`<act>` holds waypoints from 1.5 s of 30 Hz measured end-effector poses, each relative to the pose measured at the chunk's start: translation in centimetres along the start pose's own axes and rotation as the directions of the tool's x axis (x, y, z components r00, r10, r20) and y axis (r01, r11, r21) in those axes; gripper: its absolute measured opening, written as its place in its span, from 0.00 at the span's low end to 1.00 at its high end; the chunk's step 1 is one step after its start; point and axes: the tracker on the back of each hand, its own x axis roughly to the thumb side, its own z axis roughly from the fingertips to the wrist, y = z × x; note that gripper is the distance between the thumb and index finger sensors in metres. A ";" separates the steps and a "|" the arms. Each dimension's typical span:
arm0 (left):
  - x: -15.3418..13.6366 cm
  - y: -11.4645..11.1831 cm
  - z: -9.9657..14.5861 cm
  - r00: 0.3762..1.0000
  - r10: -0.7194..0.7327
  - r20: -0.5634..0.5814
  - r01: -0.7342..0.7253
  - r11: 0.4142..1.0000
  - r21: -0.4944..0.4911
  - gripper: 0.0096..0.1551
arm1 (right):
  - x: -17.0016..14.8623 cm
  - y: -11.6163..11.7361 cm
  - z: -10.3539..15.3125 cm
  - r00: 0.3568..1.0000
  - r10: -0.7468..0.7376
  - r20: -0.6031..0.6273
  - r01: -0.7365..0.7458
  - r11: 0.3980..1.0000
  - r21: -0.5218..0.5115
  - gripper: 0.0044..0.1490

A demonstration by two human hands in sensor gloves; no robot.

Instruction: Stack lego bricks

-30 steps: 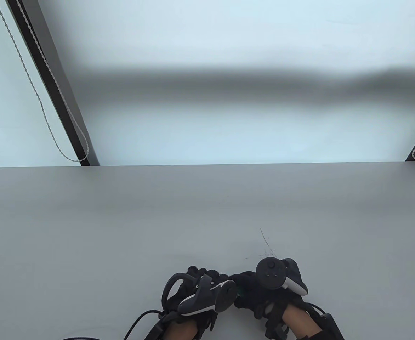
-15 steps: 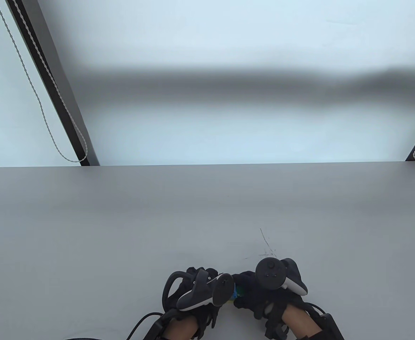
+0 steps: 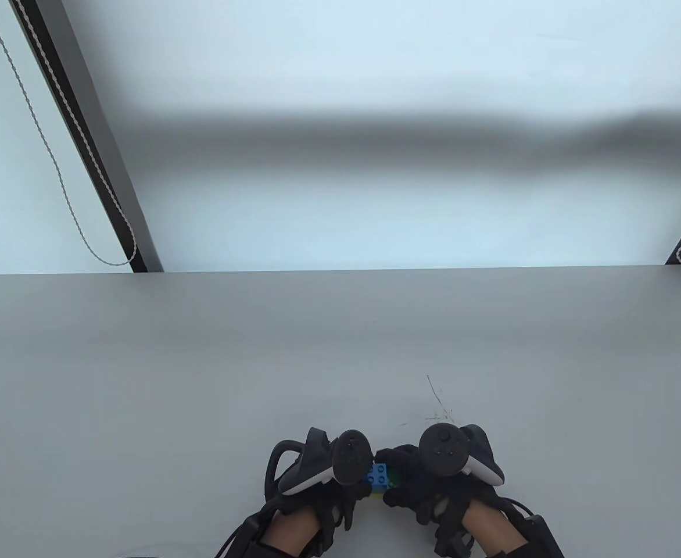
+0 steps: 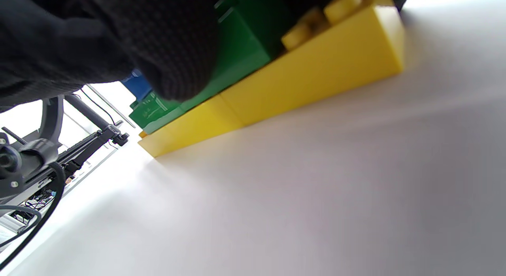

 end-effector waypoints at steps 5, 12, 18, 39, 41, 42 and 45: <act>-0.4 -0.2 -0.1 0.999 0.040 -0.001 -0.040 0.999 -0.017 0.36 | 0.0 0.0 0.0 1.000 0.000 0.001 0.000 1.000 -0.001 0.46; -1.0 -0.3 -0.4 0.994 0.106 0.008 -0.106 0.993 -0.047 0.36 | 0.0 0.1 0.1 1.000 0.004 0.001 -0.004 1.000 -0.007 0.45; -2.2 -0.6 -0.7 0.977 0.213 0.014 -0.211 0.974 -0.079 0.37 | 0.1 0.0 0.1 1.000 0.026 0.015 -0.026 0.999 -0.019 0.45; -2.6 0.6 0.9 0.993 0.114 0.042 -0.113 0.993 -0.017 0.37 | 2.3 -1.4 1.7 0.957 0.284 0.065 -0.278 0.956 -0.090 0.44; -2.8 1.1 1.3 0.993 0.110 0.037 -0.110 0.994 -0.001 0.38 | 2.6 -1.7 2.0 0.951 0.302 0.070 -0.295 0.950 -0.099 0.44; -2.8 1.2 1.4 0.994 0.106 0.037 -0.106 0.994 0.007 0.38 | 2.6 -1.8 2.2 0.949 0.308 0.072 -0.300 0.948 -0.104 0.44; -2.9 1.8 2.0 0.999 0.048 0.015 -0.049 0.995 0.082 0.36 | 2.9 -2.3 2.7 0.945 0.320 0.074 -0.309 0.942 -0.129 0.44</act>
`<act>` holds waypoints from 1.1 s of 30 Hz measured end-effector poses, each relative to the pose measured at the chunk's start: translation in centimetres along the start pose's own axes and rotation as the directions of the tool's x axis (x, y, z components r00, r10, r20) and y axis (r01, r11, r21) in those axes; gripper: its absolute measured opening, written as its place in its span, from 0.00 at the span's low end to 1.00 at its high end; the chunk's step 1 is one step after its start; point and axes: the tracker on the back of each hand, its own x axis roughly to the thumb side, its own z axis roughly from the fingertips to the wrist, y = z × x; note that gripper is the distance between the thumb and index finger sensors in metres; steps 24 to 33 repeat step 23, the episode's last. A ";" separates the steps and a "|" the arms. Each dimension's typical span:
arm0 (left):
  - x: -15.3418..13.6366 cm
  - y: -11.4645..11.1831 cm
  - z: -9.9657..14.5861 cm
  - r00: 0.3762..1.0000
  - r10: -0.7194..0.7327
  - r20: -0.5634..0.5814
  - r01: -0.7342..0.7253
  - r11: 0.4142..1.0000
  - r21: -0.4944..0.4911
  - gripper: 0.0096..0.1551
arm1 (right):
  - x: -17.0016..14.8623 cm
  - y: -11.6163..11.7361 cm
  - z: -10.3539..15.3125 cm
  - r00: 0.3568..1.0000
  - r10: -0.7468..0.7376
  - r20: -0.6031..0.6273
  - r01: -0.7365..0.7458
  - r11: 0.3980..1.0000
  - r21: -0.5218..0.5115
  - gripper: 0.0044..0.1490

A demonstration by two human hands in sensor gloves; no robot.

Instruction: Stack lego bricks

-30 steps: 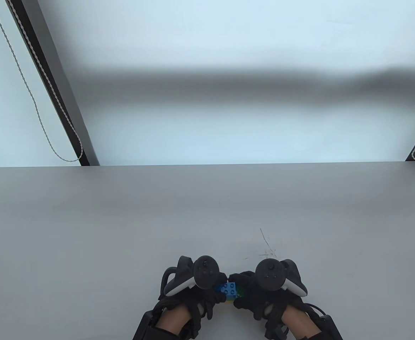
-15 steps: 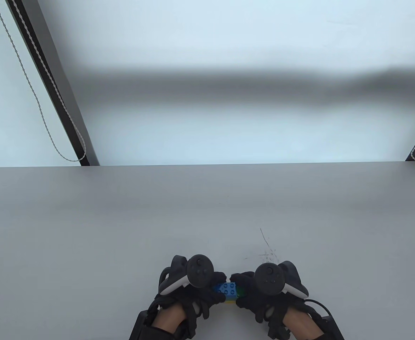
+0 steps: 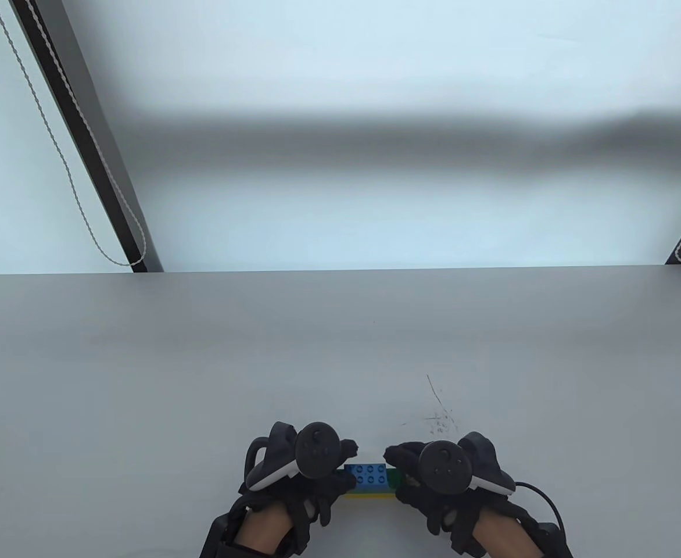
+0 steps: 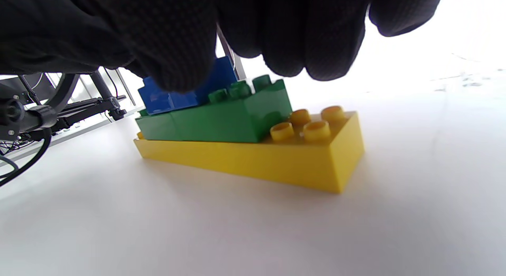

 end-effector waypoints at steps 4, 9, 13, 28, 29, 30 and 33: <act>0.0 0.5 0.4 0.999 -0.036 -0.003 0.036 0.999 0.032 0.36 | -0.1 -0.7 0.3 1.000 0.017 -0.005 -0.017 0.999 -0.032 0.44; -0.7 0.9 0.8 0.998 -0.054 -0.034 0.055 0.998 0.039 0.38 | -0.4 -1.5 0.8 0.999 0.044 -0.027 -0.046 0.996 -0.078 0.43; -1.6 0.9 0.8 0.996 -0.056 -0.067 0.058 0.998 0.030 0.39 | -0.9 -2.0 1.1 0.998 0.047 -0.045 -0.052 0.992 -0.114 0.43; -2.3 0.9 0.7 0.987 -0.101 -0.129 0.103 0.995 0.006 0.41 | -1.5 -2.6 1.6 0.994 0.062 -0.094 -0.078 0.981 -0.177 0.44; -2.3 0.9 0.7 0.987 -0.101 -0.129 0.103 0.995 0.006 0.41 | -1.5 -2.6 1.6 0.994 0.062 -0.094 -0.078 0.981 -0.177 0.44; -2.3 0.9 0.7 0.987 -0.101 -0.129 0.103 0.995 0.006 0.41 | -1.5 -2.6 1.6 0.994 0.062 -0.094 -0.078 0.981 -0.177 0.44; -2.3 0.9 0.7 0.987 -0.101 -0.129 0.103 0.995 0.006 0.41 | -1.5 -2.6 1.6 0.994 0.062 -0.094 -0.078 0.981 -0.177 0.44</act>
